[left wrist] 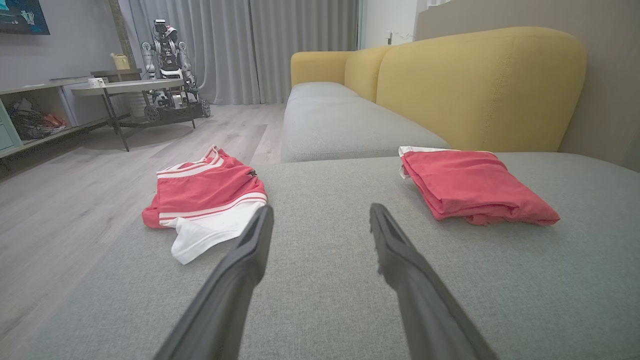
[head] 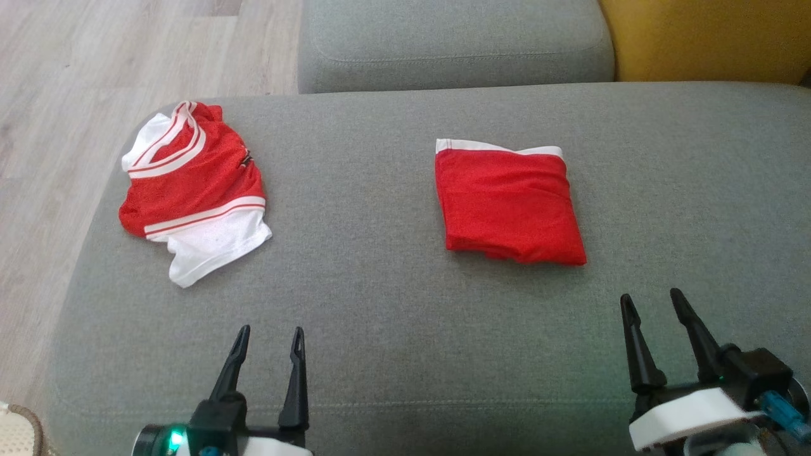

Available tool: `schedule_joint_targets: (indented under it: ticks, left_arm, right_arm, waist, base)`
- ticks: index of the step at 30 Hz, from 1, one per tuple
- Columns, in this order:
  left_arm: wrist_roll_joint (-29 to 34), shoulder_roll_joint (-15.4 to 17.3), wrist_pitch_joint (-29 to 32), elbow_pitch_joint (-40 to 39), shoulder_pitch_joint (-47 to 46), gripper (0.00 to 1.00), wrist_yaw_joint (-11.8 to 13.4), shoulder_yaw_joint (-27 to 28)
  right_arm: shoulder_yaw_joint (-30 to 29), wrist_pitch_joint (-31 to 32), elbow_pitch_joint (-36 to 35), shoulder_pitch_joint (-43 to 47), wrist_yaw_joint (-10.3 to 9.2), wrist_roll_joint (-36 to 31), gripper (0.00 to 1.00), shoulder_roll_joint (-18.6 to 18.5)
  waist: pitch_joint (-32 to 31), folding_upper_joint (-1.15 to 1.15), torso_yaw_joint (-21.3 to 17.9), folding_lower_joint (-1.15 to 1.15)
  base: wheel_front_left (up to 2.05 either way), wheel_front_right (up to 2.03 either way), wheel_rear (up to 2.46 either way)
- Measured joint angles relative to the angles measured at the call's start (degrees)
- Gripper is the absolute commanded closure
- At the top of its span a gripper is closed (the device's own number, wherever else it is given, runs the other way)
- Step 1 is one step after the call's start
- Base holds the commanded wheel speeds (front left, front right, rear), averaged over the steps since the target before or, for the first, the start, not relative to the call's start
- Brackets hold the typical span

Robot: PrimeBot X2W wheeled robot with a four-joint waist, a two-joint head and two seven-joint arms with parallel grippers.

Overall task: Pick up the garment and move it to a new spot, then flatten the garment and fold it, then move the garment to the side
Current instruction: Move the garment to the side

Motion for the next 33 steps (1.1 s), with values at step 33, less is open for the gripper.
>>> schedule_joint_targets:
  ticks: [33]
  left_arm:
    - [0.8,-0.2,0.0,0.2,-9.7,0.0,-0.1,-4.7]
  right_arm:
    - [-4.1,0.4,19.6,-20.7,0.0,1.3,0.0,-2.1]
  waist:
    - [12.2,0.0,4.2,0.02]
  base:
    - [0.0,0.0,0.0]
